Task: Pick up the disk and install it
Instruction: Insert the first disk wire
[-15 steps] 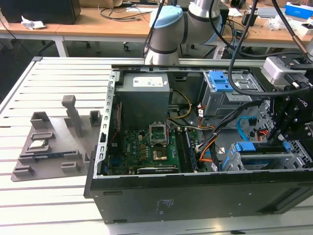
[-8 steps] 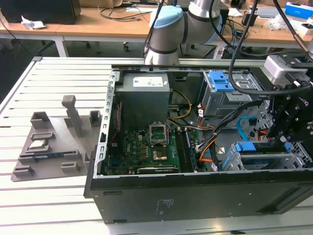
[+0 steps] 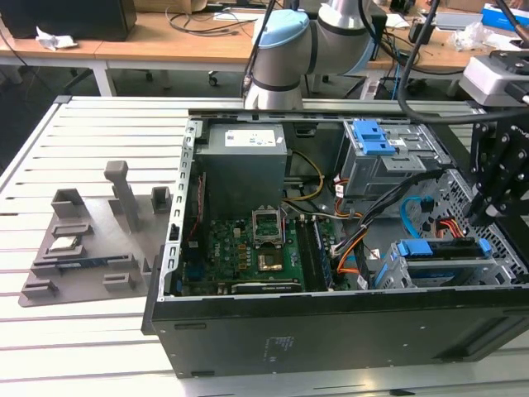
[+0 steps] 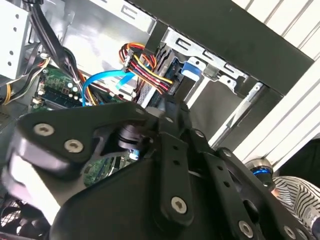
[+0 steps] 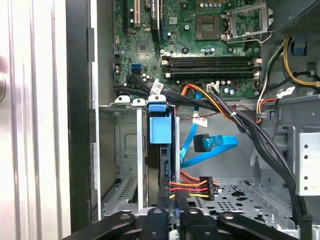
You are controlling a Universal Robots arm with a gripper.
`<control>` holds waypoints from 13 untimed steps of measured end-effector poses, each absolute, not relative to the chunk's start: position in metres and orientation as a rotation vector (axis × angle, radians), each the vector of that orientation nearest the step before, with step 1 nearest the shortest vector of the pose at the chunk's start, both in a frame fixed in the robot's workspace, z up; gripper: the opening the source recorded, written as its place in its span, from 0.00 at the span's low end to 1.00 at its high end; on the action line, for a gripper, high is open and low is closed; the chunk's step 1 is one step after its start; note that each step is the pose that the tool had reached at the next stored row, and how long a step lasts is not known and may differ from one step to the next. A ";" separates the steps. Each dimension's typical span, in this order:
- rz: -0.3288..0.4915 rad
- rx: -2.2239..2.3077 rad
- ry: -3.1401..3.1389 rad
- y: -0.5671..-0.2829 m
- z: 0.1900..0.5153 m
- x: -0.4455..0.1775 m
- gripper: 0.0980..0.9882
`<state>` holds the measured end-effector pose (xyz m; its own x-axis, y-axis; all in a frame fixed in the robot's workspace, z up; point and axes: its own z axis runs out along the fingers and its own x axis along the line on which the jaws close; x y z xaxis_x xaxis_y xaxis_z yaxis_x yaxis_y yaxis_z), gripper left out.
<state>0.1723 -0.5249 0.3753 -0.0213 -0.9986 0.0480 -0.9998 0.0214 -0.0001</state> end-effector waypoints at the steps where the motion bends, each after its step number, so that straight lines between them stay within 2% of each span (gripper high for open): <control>1: 0.052 2.173 -2.220 -0.525 0.376 0.172 0.07; 2: 0.052 2.174 -2.220 -0.524 0.377 0.172 0.01; 13: 0.052 2.174 -2.220 -0.522 0.379 0.172 0.01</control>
<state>0.1723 -0.5223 0.3788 -0.0208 -0.9986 0.0480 -0.9998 0.0208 -0.0001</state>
